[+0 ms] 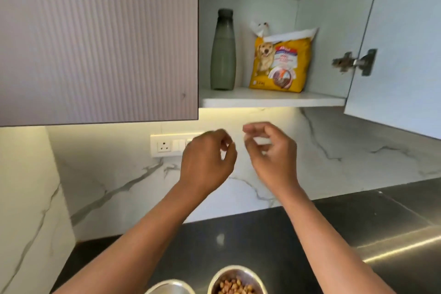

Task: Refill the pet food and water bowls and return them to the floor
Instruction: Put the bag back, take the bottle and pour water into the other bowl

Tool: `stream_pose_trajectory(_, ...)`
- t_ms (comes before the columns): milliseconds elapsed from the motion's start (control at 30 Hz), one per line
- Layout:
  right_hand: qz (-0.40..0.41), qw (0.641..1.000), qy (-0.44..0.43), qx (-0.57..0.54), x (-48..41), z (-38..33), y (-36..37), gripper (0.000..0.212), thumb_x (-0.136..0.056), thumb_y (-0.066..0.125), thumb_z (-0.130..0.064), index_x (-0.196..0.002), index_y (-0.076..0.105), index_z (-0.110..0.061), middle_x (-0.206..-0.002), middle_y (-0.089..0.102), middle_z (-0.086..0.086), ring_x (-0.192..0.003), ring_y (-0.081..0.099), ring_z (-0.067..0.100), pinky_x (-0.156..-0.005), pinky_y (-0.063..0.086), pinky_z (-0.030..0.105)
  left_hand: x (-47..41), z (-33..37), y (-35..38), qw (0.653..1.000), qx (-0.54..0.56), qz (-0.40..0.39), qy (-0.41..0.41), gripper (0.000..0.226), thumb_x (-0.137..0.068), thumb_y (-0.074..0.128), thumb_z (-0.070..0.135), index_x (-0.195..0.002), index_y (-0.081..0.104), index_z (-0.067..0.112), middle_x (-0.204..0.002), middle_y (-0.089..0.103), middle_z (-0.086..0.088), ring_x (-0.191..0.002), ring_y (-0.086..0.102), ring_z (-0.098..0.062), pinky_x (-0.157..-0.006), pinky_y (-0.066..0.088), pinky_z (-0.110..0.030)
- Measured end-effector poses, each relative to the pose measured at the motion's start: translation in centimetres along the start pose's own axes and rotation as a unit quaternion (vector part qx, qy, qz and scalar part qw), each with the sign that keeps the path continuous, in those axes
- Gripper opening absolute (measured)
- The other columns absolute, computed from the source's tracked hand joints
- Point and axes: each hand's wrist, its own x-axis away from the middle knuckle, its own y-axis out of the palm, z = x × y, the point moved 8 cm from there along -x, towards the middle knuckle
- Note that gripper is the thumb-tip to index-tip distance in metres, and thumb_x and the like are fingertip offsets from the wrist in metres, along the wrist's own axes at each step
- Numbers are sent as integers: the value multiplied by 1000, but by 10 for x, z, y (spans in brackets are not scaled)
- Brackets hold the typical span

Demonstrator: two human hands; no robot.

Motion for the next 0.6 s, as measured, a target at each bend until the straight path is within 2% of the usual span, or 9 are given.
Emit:
stream_pose_trajectory(100, 59, 997, -39, -44, -64, -30, -23, 8, -94, 70, -16, -97, 78, -17, -94, 80, -7, -89, 76, 14, -78, 66, 42, -42, 47, -27, 995, 54, 60, 51, 17, -86, 57, 28, -88, 72, 20, -80, 75, 7, -75, 71, -17, -68, 56, -35)
stream_pose_trajectory(167, 60, 995, -53, -52, -109, -41, -24, 8, -91, 69, -22, -92, 78, -23, -91, 80, -9, -86, 78, 18, -79, 66, 51, -72, 60, -31, 992, 71, 83, 57, 19, -85, 55, 22, -91, 72, 16, -83, 76, 3, -78, 71, -23, -69, 57, -38)
stream_pose_trajectory(300, 8, 1000, -16, -25, -190, -38, 1, 11, -85, 69, -22, -84, 75, -30, -80, 77, -13, -81, 77, 16, -80, 66, 51, -133, 56, -23, 992, 64, 105, 4, 25, -87, 53, 9, -104, 71, 7, -101, 76, -12, -94, 69, -35, -81, 57, -43)
stream_pose_trajectory(367, -32, 999, 14, 6, -221, -24, 21, 7, -84, 71, -24, -86, 74, -30, -84, 77, -8, -85, 77, 20, -85, 65, 49, -154, 46, -15, 992, 52, 109, -41, 27, -88, 54, 3, -111, 69, 1, -109, 73, -19, -102, 67, -38, -86, 56, -43)
stream_pose_trajectory(400, -51, 998, 29, 32, -233, -15, 31, 9, -85, 73, -24, -93, 75, -26, -90, 78, -4, -90, 77, 23, -90, 64, 46, -161, 39, -9, 991, 46, 107, -62, 28, -88, 55, 2, -113, 67, -1, -112, 71, -21, -105, 66, -39, -87, 56, -44)
stream_pose_trajectory(500, -127, 984, 68, 106, -257, 13, 65, 49, -88, 79, -33, -131, 66, -11, -121, 74, 8, -116, 70, 28, -98, 56, 36, -172, 21, 7, 987, 35, 94, -127, 38, -89, 61, 7, -126, 59, -2, -120, 64, -23, -113, 62, -40, -91, 56, -45)
stream_pose_trajectory(600, -167, 973, 99, 124, -269, 33, 91, 83, -84, 83, -46, -148, 48, -7, -140, 62, 15, -130, 61, 33, -91, 49, 32, -177, 7, 18, 981, 30, 65, -180, 50, -91, 63, 13, -137, 48, 0, -132, 54, -22, -125, 52, -39, -99, 50, -46)
